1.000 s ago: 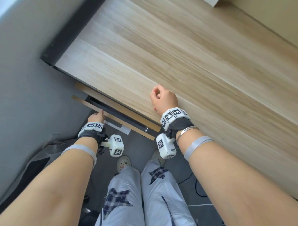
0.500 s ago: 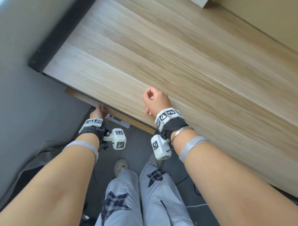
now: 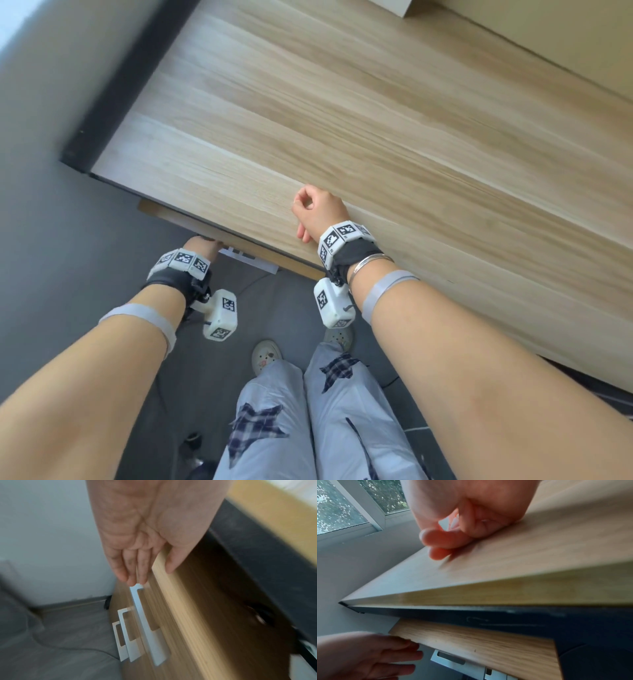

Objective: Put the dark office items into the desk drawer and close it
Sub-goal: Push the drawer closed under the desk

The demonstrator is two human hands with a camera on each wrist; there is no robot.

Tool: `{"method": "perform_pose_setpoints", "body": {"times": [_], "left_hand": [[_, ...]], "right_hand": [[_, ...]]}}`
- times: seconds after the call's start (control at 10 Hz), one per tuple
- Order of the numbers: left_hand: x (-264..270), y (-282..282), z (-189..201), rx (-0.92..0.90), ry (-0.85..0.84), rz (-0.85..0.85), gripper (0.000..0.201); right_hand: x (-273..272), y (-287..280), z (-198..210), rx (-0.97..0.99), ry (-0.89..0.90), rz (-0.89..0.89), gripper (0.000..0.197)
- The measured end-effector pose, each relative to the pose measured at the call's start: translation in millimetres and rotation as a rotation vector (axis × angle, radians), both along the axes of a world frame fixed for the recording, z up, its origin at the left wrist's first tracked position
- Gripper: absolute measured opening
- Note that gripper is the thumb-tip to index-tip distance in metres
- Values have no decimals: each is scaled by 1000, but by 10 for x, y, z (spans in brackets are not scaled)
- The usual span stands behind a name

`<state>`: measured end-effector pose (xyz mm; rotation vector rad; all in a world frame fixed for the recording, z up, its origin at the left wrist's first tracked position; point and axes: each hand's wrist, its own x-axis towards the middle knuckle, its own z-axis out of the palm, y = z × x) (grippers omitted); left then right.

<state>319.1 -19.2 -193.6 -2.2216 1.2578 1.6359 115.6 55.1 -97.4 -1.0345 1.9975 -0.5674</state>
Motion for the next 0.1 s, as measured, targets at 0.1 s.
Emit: {"method": "perform_pose_setpoints", "body": {"times": [0.1], "left_hand": [[-69,151,210,24,-2,-244,38]], "right_hand": [[-37,-9,76,13,-101,-34,14]]}}
